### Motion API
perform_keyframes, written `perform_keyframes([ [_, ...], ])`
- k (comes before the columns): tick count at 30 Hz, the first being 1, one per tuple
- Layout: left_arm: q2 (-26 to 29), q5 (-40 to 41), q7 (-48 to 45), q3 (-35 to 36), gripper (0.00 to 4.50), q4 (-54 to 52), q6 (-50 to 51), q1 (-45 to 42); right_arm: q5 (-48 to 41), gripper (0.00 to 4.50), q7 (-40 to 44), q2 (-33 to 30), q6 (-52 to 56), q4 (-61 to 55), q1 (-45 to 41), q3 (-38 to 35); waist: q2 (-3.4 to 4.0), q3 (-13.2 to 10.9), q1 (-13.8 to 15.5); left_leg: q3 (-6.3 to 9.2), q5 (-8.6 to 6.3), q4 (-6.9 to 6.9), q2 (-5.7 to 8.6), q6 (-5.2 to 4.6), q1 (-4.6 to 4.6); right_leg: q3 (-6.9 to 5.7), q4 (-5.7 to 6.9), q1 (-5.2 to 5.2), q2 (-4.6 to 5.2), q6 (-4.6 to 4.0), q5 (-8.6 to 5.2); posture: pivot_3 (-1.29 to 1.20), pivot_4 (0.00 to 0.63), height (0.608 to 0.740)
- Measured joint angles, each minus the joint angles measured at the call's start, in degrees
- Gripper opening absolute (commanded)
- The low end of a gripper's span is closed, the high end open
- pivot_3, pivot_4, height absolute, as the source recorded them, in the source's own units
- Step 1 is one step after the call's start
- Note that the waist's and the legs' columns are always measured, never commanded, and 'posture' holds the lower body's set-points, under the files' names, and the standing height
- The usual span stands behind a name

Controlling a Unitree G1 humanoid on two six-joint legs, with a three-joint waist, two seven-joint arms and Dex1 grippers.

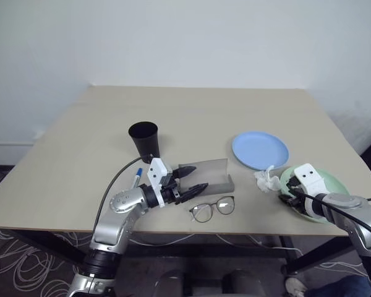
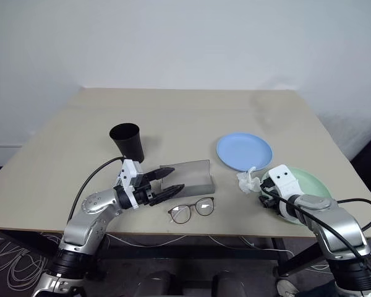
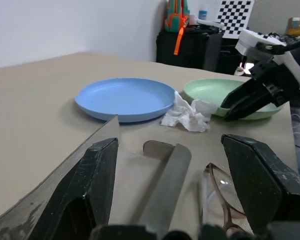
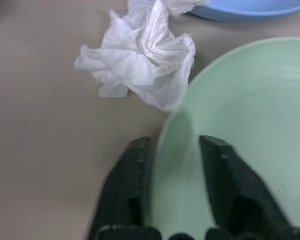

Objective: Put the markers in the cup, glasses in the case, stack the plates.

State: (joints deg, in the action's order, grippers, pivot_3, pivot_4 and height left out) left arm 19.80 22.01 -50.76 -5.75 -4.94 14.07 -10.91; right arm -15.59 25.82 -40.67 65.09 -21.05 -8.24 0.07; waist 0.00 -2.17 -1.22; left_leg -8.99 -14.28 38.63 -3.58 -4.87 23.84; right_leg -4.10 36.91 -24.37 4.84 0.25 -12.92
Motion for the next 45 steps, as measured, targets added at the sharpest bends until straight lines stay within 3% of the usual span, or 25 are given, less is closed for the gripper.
perform_keyframes([
  [2,-0.08,-0.04,0.01,-0.02,3.49,0.08,-0.01,-0.22,0.45,0.12,-0.7,0.36,0.06,-0.23,-0.02,0.23,-0.01,0.0,0.0,0.01,0.0,0.01,0.0,0.0,-0.01,-0.01,0.0,0.02,0.0,0.0,0.0,0.0,0.0,0.74],
  [3,-0.09,-0.05,0.03,-0.02,3.49,0.13,-0.03,-0.38,1.24,0.03,-1.16,0.32,0.02,-0.36,-0.09,0.19,-0.05,0.02,-0.05,0.0,0.0,0.03,0.0,0.0,-0.02,-0.01,0.0,0.03,0.0,0.01,0.01,0.0,0.0,0.74],
  [16,-0.64,-0.8,0.22,-0.21,3.49,0.81,-0.25,-1.17,5.75,0.03,-5.32,3.33,-2.72,4.95,-3.11,1.03,-0.16,0.03,-0.02,-0.02,0.0,0.07,-0.02,0.0,0.0,-0.02,-0.01,-0.01,0.07,0.09,0.12,0.0,0.0,0.74],
  [26,-0.66,-1.04,0.37,-0.24,3.49,1.58,-0.5,-2.19,11.05,0.03,-7.47,2.88,-9.78,13.9,-11.15,3.28,-0.06,0.0,-0.1,-0.07,0.02,0.0,-0.01,0.01,0.2,-0.01,-0.05,-0.09,0.01,0.09,0.11,0.0,0.0,0.74],
  [35,-1.04,-1.76,0.45,-0.31,3.49,3.76,-1.72,-3.7,13.05,0.03,7.92,0.42,-35.17,22.8,-20.0,11.22,-0.02,-0.01,-0.43,-0.1,0.06,0.02,0.0,-0.05,0.21,-0.02,-0.06,-0.06,-0.03,0.11,0.12,0.0,0.0,0.74],
  [45,-1.07,-2.0,0.72,-0.24,3.49,4.57,-2.35,-4.35,17.43,0.03,20.05,5.04,-57.09,46.63,-31.15,16.73,-0.02,-0.01,-0.55,-0.17,0.27,0.07,0.02,0.23,0.22,-0.03,-0.04,-0.03,-0.01,0.14,0.14,0.0,0.0,0.74],
])
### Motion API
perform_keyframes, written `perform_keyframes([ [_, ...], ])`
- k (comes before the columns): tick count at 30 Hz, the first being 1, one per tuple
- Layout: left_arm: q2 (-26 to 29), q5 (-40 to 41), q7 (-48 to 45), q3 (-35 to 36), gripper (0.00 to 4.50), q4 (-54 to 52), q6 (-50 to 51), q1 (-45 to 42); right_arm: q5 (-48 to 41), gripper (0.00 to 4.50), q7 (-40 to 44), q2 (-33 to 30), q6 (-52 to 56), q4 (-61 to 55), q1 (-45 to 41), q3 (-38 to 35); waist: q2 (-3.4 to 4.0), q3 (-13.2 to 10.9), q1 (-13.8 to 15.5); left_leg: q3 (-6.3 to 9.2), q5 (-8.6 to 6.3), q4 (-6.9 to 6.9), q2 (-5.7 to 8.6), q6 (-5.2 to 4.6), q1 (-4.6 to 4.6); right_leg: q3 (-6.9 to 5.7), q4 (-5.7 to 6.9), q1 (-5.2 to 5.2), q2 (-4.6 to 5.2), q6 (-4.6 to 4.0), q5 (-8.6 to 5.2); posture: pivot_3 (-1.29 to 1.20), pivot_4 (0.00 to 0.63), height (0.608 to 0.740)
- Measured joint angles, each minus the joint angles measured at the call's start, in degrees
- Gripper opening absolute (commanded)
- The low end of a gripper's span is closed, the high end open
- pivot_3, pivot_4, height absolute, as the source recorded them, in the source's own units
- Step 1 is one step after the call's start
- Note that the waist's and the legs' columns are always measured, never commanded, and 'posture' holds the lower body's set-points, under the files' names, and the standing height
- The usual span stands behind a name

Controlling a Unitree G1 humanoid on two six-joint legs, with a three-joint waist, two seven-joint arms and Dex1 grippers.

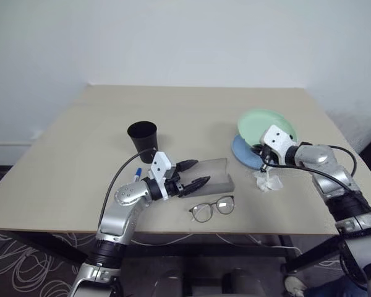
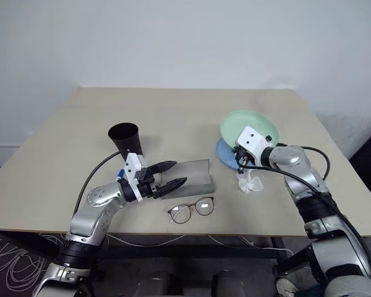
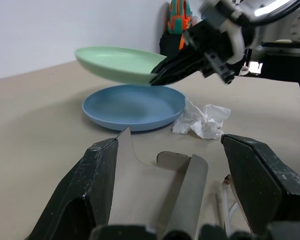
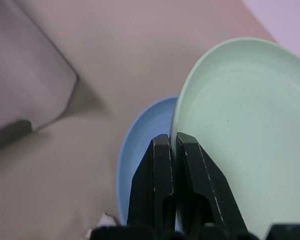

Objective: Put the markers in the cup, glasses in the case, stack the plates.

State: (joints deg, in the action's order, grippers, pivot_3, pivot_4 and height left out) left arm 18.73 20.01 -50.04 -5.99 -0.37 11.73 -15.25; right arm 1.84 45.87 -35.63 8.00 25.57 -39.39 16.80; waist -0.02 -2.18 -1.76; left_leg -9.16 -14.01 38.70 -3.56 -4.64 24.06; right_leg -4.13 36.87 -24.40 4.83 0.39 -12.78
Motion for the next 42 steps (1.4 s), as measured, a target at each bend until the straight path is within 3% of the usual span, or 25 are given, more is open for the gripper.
perform_keyframes([
  [8,0.09,-0.02,0.73,0.07,3.49,-0.05,-0.04,0.01,5.67,0.03,2.28,3.07,-10.27,15.75,-5.7,2.66,0.04,0.0,-0.93,-0.07,0.03,0.0,0.0,0.04,-0.01,0.03,0.08,-0.02,-0.01,0.09,0.06,0.0,0.0,0.74],
  [17,0.35,0.0,1.11,0.09,3.49,-0.08,-0.04,0.01,7.84,2.97,3.13,4.59,-13.98,22.93,-9.41,2.45,0.1,0.02,-1.04,-0.13,0.05,0.0,-0.02,0.08,-0.08,0.07,0.15,-0.01,-0.01,0.1,0.07,0.0,0.0,0.74],
  [24,0.54,0.01,1.37,0.1,3.49,-0.1,-0.04,0.0,6.09,2.97,6.79,4.17,-12.83,20.03,-9.32,-0.17,0.16,0.01,-1.03,-0.15,0.05,0.0,-0.02,0.09,-0.08,0.09,0.17,-0.03,0.0,0.02,0.12,0.0,0.0,0.74],
  [33,0.57,0.03,1.49,0.16,3.49,-0.3,-0.04,0.01,-5.34,2.97,16.73,-2.86,10.76,-6.77,-0.58,-8.07,0.19,0.03,-0.74,-0.02,0.03,0.03,-0.01,0.05,-0.06,0.04,0.12,-0.02,0.09,-0.24,0.17,0.0,0.0,0.74],
  [42,0.07,-0.02,1.4,0.08,3.49,-0.11,-0.15,-0.09,-5.85,2.97,15.85,-7.24,23.86,-13.93,9.42,-7.3,0.22,0.03,-0.96,-0.01,-0.11,0.05,-0.03,-0.18,-0.08,0.09,0.13,-0.04,0.04,-0.15,0.09,0.0,0.0,0.74],
])
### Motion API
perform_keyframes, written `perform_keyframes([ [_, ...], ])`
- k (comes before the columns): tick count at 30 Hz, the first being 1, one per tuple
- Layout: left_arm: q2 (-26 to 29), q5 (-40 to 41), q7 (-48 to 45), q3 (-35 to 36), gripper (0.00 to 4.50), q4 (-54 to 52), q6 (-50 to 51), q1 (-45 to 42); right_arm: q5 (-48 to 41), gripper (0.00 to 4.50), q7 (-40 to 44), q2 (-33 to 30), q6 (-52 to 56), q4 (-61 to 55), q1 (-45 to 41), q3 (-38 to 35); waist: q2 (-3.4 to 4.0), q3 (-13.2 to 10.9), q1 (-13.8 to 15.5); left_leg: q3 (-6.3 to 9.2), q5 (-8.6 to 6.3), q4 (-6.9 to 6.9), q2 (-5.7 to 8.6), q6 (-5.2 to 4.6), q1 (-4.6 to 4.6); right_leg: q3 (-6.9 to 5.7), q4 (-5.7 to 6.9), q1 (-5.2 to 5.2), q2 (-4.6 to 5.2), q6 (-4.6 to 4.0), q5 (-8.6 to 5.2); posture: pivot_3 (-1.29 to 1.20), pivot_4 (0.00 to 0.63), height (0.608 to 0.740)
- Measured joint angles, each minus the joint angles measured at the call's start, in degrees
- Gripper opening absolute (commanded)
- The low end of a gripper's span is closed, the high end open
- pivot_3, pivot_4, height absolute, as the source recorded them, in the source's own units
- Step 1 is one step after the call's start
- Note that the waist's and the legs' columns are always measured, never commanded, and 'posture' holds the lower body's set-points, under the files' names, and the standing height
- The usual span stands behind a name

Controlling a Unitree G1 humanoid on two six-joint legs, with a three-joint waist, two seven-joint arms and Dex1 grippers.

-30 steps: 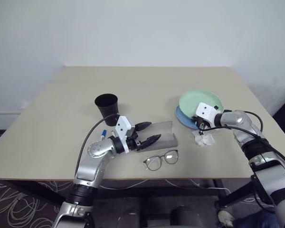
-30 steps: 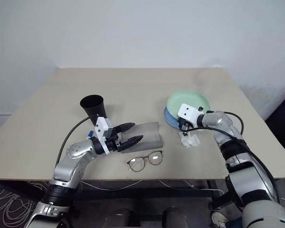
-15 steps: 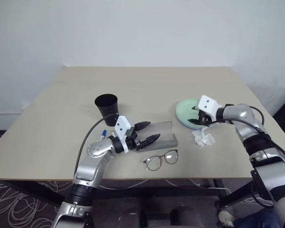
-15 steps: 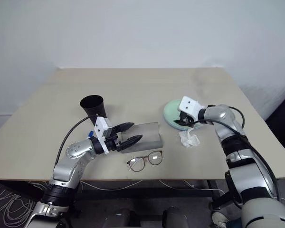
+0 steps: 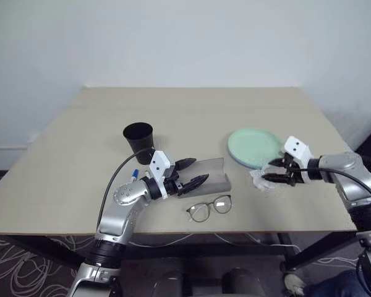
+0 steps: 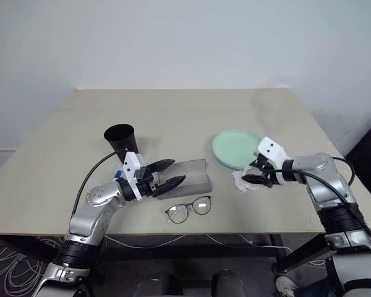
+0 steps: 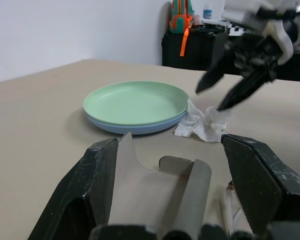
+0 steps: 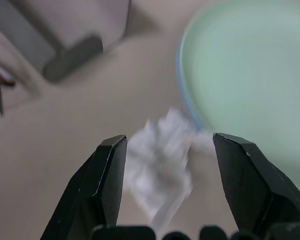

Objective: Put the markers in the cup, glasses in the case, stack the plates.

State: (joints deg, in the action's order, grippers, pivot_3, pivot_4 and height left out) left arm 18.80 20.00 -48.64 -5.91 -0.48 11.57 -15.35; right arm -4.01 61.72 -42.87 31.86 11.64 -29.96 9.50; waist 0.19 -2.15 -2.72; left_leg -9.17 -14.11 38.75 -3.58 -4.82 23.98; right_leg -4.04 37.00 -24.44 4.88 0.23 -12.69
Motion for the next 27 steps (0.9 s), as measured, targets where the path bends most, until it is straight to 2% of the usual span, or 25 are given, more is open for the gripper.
perform_keyframes([
  [6,-0.18,-0.02,-0.18,-0.07,3.49,0.43,-0.53,-0.56,1.8,2.97,-3.14,0.67,4.02,2.84,0.18,1.24,0.0,0.0,0.11,0.04,0.01,0.04,0.0,0.0,-0.01,-0.05,0.0,0.03,0.0,0.05,-0.03,0.0,0.0,0.74],
  [7,-0.17,-0.02,-0.2,-0.07,3.49,0.46,-0.59,-0.57,1.87,2.81,-3.48,1.04,4.51,3.57,0.18,1.34,0.0,0.0,0.11,0.04,0.01,0.04,0.0,0.01,0.0,-0.04,0.0,0.03,0.0,0.05,-0.03,0.0,0.0,0.74],
  [9,-0.18,-0.03,-0.23,-0.09,3.49,0.48,-0.61,-0.68,1.92,2.38,-4.1,1.49,5.19,4.62,0.16,1.53,0.0,0.0,0.09,0.02,0.06,0.05,0.01,0.08,0.01,-0.04,0.0,0.04,0.0,0.06,-0.02,0.0,0.0,0.74],
  [15,-0.14,-0.02,-0.37,-0.1,3.49,0.48,-0.65,-0.76,2.24,0.25,-4.66,1.56,5.26,6.81,0.14,1.99,0.0,0.0,0.09,0.02,0.05,0.05,0.02,0.06,0.01,-0.04,0.0,0.05,-0.01,0.08,-0.03,0.0,0.0,0.74],
  [16,-0.14,-0.02,-0.43,-0.1,3.49,0.47,-0.65,-0.76,2.23,0.04,-4.66,1.57,5.27,6.81,0.14,2.0,0.0,0.0,0.08,0.03,0.02,0.05,0.02,0.01,0.0,-0.04,0.0,0.06,-0.01,0.08,-0.03,0.0,0.0,0.74],
  [27,0.18,-0.03,-0.65,-0.1,3.49,0.47,-0.65,-0.76,-1.41,0.04,0.92,-2.12,2.59,-2.92,0.67,0.31,0.0,0.0,0.19,0.05,-0.03,0.06,0.02,-0.1,0.0,-0.05,-0.01,0.04,0.01,0.09,-0.03,0.0,0.0,0.74],
])
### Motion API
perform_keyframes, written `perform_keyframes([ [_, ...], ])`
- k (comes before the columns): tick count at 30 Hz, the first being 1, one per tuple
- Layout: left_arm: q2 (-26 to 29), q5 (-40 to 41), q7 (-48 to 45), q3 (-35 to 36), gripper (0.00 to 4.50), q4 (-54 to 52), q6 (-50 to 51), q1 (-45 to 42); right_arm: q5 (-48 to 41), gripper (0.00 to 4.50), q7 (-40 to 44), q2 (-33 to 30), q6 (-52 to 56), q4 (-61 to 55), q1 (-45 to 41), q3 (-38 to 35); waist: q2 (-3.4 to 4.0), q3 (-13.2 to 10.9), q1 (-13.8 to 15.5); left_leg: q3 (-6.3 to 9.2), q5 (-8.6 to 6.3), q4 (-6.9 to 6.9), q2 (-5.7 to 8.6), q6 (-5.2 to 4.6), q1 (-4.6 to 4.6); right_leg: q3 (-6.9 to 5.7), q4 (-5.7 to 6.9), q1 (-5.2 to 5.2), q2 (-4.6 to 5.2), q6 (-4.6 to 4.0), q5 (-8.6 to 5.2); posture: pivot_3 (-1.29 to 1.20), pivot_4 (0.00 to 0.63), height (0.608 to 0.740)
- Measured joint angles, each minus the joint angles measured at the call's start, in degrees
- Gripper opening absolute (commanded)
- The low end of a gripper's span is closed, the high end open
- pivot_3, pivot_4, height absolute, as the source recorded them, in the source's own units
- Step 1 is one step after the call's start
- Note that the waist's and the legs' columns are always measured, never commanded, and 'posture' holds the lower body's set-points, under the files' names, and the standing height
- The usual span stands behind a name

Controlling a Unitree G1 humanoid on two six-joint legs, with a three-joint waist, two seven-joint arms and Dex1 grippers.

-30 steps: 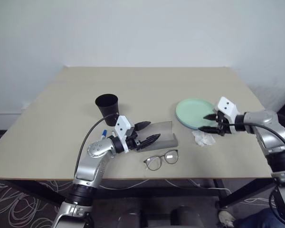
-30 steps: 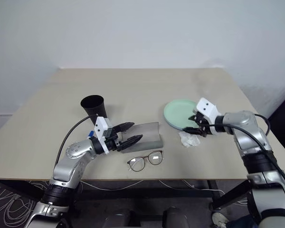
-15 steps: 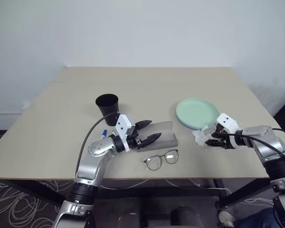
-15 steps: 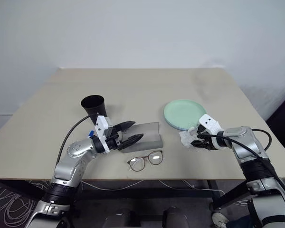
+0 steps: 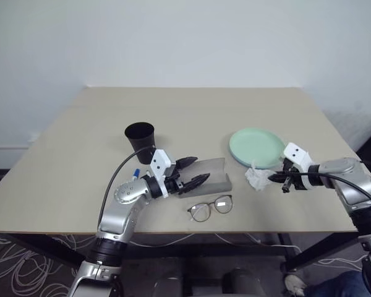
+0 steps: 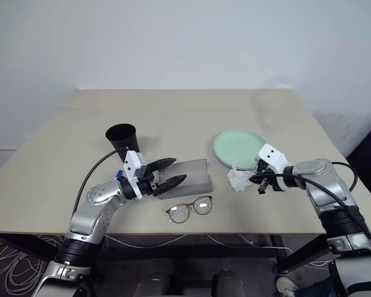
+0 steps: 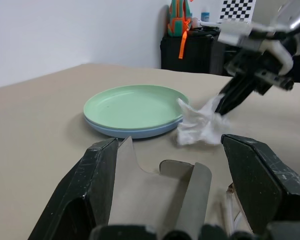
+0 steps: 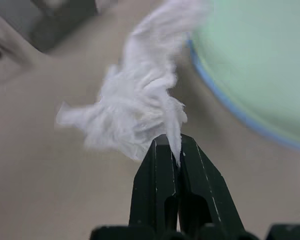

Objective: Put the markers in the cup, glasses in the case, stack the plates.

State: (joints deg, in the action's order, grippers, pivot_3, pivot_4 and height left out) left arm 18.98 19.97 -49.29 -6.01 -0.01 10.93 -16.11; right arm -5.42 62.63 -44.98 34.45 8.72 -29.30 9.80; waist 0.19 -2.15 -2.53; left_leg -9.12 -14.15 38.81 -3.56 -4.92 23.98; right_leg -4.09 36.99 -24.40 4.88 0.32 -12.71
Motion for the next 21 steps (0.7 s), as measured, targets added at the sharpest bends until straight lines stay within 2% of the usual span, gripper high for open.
perform_keyframes([
  [2,0.16,0.0,-0.01,0.0,3.49,0.01,0.0,0.0,-0.69,0.04,0.92,-0.53,-1.75,-1.11,-0.5,-0.34,0.0,0.0,-0.01,0.01,-0.01,0.0,0.0,-0.01,-0.01,0.0,0.0,0.0,0.0,0.0,0.0,0.0,0.0,0.74],
  [5,0.18,-0.02,-0.03,-0.12,3.49,0.32,-0.09,-0.15,-0.06,0.04,-2.11,1.32,-4.96,2.75,-6.01,-0.76,0.02,-0.01,-0.34,-0.03,0.0,0.01,-0.01,-0.01,-0.04,0.05,0.01,-0.01,-0.03,-0.01,0.09,0.0,0.0,0.74],
  [9,0.11,-0.33,0.01,-0.51,3.49,0.9,-0.35,-0.24,3.1,0.04,-8.09,5.17,-10.05,12.73,-13.49,-0.9,0.02,0.0,-0.18,-0.01,0.02,-0.02,-0.06,0.02,-0.14,0.0,0.01,-0.01,-0.05,-0.04,0.1,0.0,0.0,0.74],
  [11,0.15,-1.07,0.09,-0.56,3.49,1.48,-0.4,-0.26,4.86,0.04,-10.66,7.82,-12.76,19.01,-15.5,-0.12,0.02,0.0,-0.08,-0.05,0.18,-0.02,-0.03,0.3,-0.1,0.0,0.01,0.0,-0.04,-0.03,0.1,0.0,0.0,0.74],
  [16,0.02,-1.26,0.16,-0.61,3.49,1.7,-0.43,-0.17,8.13,0.04,-14.73,11.78,-18.58,33.9,-19.22,1.09,0.06,0.01,-0.25,-0.18,0.27,-0.01,0.05,0.21,0.25,0.05,0.01,-0.18,-0.02,-0.14,0.34,0.0,0.0,0.74],
  [20,0.05,-1.27,0.57,-0.63,3.49,1.5,-0.43,0.46,10.07,0.91,-15.78,12.88,-23.62,42.23,-22.48,1.31,0.09,0.01,-0.26,-0.18,0.3,-0.01,0.01,0.23,0.32,0.01,0.02,-0.24,-0.06,-0.11,0.35,0.0,0.0,0.74],
  [21,0.07,-1.27,0.64,-0.62,3.49,1.4,-0.43,0.68,10.13,1.3,-15.69,13.02,-24.4,43.6,-22.87,1.3,0.09,0.01,-0.26,-0.17,0.31,-0.01,0.01,0.24,0.31,0.0,0.02,-0.23,-0.07,-0.11,0.35,0.0,0.0,0.74],
])
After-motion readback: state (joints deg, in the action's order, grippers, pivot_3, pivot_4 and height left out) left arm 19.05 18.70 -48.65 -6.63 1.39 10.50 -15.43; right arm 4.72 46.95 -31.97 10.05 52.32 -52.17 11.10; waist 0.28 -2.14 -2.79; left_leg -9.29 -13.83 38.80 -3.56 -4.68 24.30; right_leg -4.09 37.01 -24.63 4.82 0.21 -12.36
